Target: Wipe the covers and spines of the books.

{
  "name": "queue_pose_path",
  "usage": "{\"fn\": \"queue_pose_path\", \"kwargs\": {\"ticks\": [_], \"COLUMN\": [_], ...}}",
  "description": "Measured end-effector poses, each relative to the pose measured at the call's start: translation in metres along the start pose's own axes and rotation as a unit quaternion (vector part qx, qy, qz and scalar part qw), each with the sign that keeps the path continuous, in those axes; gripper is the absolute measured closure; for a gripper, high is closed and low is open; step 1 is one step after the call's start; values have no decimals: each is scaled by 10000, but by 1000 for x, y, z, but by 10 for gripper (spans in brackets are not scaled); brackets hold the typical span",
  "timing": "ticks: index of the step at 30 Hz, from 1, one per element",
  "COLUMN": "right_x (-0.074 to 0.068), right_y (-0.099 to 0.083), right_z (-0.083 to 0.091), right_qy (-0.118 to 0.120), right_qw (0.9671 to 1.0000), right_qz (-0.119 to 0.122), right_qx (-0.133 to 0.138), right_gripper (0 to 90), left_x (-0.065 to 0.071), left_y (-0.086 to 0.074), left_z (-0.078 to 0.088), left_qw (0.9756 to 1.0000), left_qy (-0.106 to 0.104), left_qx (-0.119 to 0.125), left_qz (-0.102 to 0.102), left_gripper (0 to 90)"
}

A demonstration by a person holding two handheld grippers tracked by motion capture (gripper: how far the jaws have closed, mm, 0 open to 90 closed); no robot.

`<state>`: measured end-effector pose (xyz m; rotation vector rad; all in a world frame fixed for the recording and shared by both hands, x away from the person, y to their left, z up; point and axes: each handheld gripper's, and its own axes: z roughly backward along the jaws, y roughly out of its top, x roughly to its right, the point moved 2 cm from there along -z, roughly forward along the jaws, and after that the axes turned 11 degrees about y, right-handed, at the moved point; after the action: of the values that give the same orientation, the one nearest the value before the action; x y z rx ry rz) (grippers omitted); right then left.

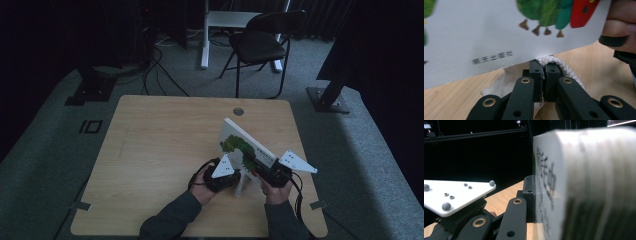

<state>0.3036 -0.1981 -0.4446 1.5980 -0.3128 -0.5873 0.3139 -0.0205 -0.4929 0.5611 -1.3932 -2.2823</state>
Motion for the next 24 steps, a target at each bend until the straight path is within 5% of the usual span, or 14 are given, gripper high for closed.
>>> {"fn": "queue_pose_path", "kwargs": {"ticks": [24], "right_x": [0], "right_y": [-2], "right_z": [-2], "right_qy": [-20], "right_qw": [10000], "right_qz": [-31], "right_qx": [27], "right_gripper": [780], "left_x": [34], "left_y": [5], "left_z": [-10], "left_qw": [9986], "left_qy": [-486], "left_qx": [60], "left_qz": [-213], "left_gripper": [879]}}
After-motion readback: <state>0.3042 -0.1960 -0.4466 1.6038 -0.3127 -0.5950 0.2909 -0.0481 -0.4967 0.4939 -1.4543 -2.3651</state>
